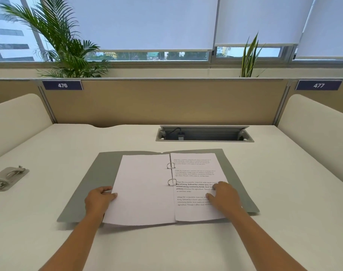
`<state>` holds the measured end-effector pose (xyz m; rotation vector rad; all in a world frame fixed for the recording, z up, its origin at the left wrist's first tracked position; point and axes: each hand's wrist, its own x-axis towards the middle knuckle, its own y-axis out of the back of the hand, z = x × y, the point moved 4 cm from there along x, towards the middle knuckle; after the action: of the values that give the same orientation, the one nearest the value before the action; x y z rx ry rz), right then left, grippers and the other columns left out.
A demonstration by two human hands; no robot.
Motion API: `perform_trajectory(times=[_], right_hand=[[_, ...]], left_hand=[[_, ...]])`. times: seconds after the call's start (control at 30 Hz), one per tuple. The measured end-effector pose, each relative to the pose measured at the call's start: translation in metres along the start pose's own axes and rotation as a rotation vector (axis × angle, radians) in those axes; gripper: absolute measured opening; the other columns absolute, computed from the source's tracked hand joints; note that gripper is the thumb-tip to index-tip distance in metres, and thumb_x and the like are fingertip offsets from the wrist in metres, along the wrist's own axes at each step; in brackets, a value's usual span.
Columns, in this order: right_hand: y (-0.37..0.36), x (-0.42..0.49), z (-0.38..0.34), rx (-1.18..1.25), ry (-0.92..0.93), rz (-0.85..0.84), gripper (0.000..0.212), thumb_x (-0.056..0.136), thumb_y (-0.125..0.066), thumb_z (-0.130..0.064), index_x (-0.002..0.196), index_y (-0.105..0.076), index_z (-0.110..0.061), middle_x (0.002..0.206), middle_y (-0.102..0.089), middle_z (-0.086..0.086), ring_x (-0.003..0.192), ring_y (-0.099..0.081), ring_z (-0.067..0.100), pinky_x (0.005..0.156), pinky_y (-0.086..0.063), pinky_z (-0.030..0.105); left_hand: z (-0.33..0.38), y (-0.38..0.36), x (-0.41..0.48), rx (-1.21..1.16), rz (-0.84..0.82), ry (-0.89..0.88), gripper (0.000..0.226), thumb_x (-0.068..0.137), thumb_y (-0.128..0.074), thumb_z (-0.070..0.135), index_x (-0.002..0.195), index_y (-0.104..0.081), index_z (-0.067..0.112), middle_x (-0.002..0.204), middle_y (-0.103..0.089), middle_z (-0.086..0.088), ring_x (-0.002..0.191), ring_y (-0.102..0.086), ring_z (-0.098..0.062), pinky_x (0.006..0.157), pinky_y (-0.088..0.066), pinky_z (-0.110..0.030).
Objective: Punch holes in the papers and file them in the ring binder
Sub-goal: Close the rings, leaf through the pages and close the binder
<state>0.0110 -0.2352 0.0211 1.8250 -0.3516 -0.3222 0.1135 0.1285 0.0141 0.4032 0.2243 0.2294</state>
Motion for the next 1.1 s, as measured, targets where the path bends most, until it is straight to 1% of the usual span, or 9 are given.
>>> perform_trajectory(times=[0.17, 0.3, 0.43, 0.57, 0.63, 0.77, 0.83, 0.97, 1.1], right_hand=[[0.027, -0.002, -0.057, 0.201, 0.046, -0.054, 0.036, 0.09, -0.053, -0.039, 0.113, -0.063, -0.013, 0.122, -0.061, 0.003, 0.113, -0.056, 0.02, 0.092, -0.043, 0.029], [0.031, -0.006, -0.112, 0.47, 0.114, -0.207, 0.042, 0.087, -0.057, -0.044, 0.102, -0.067, -0.005, 0.108, -0.068, 0.01, 0.097, -0.062, 0.021, 0.085, -0.047, 0.031], [0.03, -0.016, -0.155, 0.716, 0.136, -0.318, 0.055, 0.085, -0.053, -0.055, 0.106, -0.063, -0.005, 0.105, -0.069, 0.008, 0.086, -0.067, 0.018, 0.081, -0.052, 0.031], [0.029, -0.017, -0.172, 0.756, 0.097, -0.32, 0.052, 0.082, -0.063, -0.044, 0.114, -0.057, -0.003, 0.106, -0.064, 0.011, 0.079, -0.064, 0.02, 0.076, -0.054, 0.031], [0.028, -0.014, -0.171, 0.731, 0.072, -0.293, 0.048, 0.082, -0.066, -0.029, 0.121, -0.053, -0.003, 0.115, -0.06, 0.013, 0.085, -0.064, 0.023, 0.074, -0.055, 0.029], [0.027, -0.005, -0.157, 0.708, 0.027, -0.257, 0.039, 0.082, -0.061, -0.009, 0.12, -0.056, -0.006, 0.121, -0.058, 0.014, 0.1, -0.064, 0.03, 0.086, -0.055, 0.037], [0.03, 0.0, -0.143, 0.714, -0.005, -0.231, 0.036, 0.082, -0.06, -0.007, 0.118, -0.058, -0.009, 0.124, -0.055, 0.014, 0.104, -0.061, 0.03, 0.089, -0.054, 0.038], [0.039, 0.009, -0.103, 0.727, -0.086, -0.148, 0.032, 0.083, -0.059, -0.008, 0.114, -0.061, -0.013, 0.126, -0.054, 0.01, 0.109, -0.057, 0.029, 0.095, -0.05, 0.04], [0.044, 0.014, -0.053, 0.695, -0.195, -0.066, 0.03, 0.082, -0.06, -0.009, 0.112, -0.061, -0.014, 0.123, -0.057, 0.012, 0.107, -0.057, 0.031, 0.094, -0.049, 0.045]], left_hand=[[0.03, -0.001, -0.009, -0.058, 0.033, -0.106, 0.028, 0.088, -0.061, 0.024, 0.107, -0.066, 0.004, 0.101, -0.068, -0.015, 0.088, -0.062, -0.03, 0.084, -0.049, -0.036], [0.054, -0.013, -0.027, -0.293, -0.128, -0.101, 0.032, 0.096, -0.044, 0.034, 0.103, -0.064, 0.01, 0.092, -0.067, -0.012, 0.078, -0.063, -0.027, 0.067, -0.049, -0.031], [0.064, -0.029, -0.044, -0.186, -0.252, -0.165, 0.033, 0.097, -0.041, 0.032, 0.107, -0.064, 0.012, 0.1, -0.068, -0.007, 0.094, -0.063, -0.024, 0.072, -0.049, -0.028], [0.066, -0.038, -0.056, -0.093, -0.308, -0.218, 0.028, 0.096, -0.045, 0.025, 0.113, -0.063, 0.011, 0.104, -0.068, -0.006, 0.102, -0.062, -0.024, 0.074, -0.048, -0.027], [0.066, -0.039, -0.058, -0.058, -0.346, -0.241, 0.024, 0.096, -0.047, 0.022, 0.111, -0.064, 0.013, 0.1, -0.068, -0.004, 0.103, -0.061, -0.024, 0.077, -0.048, -0.029], [0.061, -0.036, -0.053, 0.029, -0.334, -0.278, 0.021, 0.092, -0.055, 0.02, 0.108, -0.067, 0.015, 0.109, -0.068, -0.003, 0.104, -0.06, -0.019, 0.09, -0.044, -0.028], [0.056, -0.029, -0.047, 0.092, -0.271, -0.289, 0.025, 0.09, -0.058, 0.019, 0.112, -0.066, 0.012, 0.114, -0.066, -0.004, 0.105, -0.058, -0.016, 0.092, -0.041, -0.025], [0.036, -0.016, -0.03, 0.238, -0.138, -0.253, 0.034, 0.085, -0.065, 0.02, 0.118, -0.063, 0.012, 0.125, -0.06, -0.011, 0.119, -0.053, -0.025, 0.1, -0.041, -0.033], [0.016, -0.014, -0.018, 0.336, -0.137, -0.204, 0.051, 0.08, -0.07, 0.024, 0.126, -0.055, 0.011, 0.134, -0.053, -0.013, 0.126, -0.048, -0.026, 0.104, -0.038, -0.036]])
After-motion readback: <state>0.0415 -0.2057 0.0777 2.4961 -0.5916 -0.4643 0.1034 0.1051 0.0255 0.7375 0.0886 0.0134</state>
